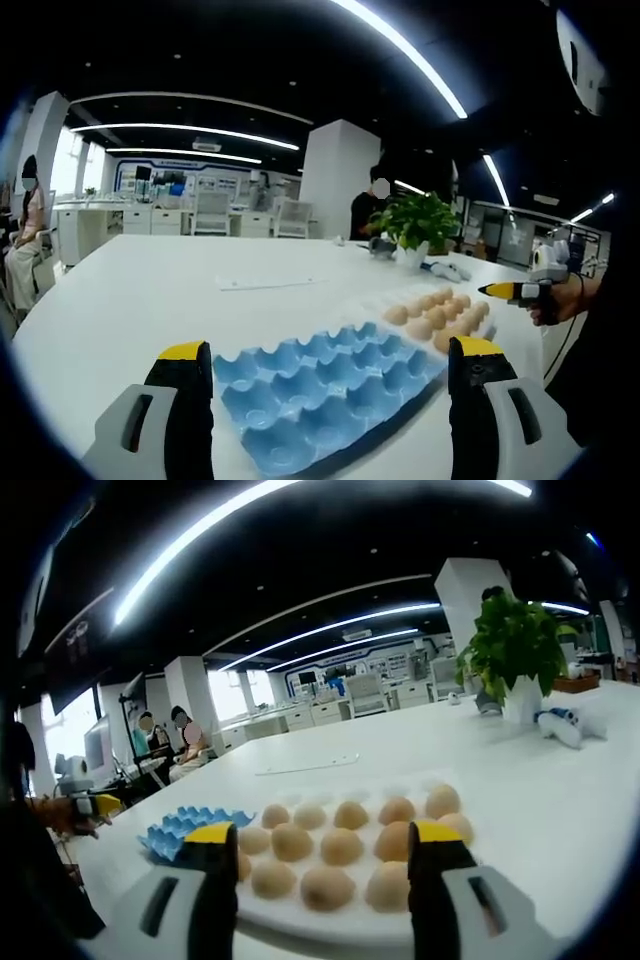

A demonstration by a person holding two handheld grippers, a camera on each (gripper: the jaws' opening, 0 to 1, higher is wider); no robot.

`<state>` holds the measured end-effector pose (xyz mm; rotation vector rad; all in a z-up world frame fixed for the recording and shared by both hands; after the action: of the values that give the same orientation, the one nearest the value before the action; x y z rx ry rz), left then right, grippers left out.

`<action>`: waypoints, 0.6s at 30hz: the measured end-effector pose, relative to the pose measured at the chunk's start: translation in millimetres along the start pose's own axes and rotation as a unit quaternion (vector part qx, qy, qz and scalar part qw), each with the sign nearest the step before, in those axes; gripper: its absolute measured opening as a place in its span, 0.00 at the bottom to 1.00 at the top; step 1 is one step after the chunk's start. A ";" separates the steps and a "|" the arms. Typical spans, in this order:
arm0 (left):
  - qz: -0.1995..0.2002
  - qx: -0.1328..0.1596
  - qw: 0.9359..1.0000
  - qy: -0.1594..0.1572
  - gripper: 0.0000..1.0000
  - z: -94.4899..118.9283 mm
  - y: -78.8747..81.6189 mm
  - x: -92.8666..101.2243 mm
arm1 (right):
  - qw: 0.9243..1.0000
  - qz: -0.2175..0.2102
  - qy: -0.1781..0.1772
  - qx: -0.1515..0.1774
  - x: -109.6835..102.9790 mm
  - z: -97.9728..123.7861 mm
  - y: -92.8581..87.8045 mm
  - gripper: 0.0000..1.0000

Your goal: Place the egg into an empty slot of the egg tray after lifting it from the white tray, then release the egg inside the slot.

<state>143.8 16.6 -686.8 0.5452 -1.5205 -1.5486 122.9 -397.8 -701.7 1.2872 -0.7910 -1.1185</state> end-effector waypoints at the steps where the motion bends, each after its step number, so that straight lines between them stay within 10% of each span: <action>1: -0.003 0.002 1.000 -0.001 0.99 0.0 0.6 0.1 | 1.000 0.002 0.002 -0.001 -1.0 0.1 0.4 0.70; 18: 0.001 -0.001 1.000 -0.009 0.99 0.4 0.9 -3.2 | 1.000 0.002 0.016 -0.007 -12.4 -0.8 -1.8 0.69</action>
<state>145.4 19.6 -686.7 0.5307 -1.5316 -1.5575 119.5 -385.7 -701.9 1.2884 -0.7604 -1.0966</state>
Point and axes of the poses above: the point that each gripper's makers call its tool centre point, and the gripper's own axes: z roughly backward along the fingers, x roughly to its right, y roughly out of its top, the point moved 9 cm from there along z, roughly backward along the fingers, and after that the axes turned 6 degrees about z, right-handed, at the moved point
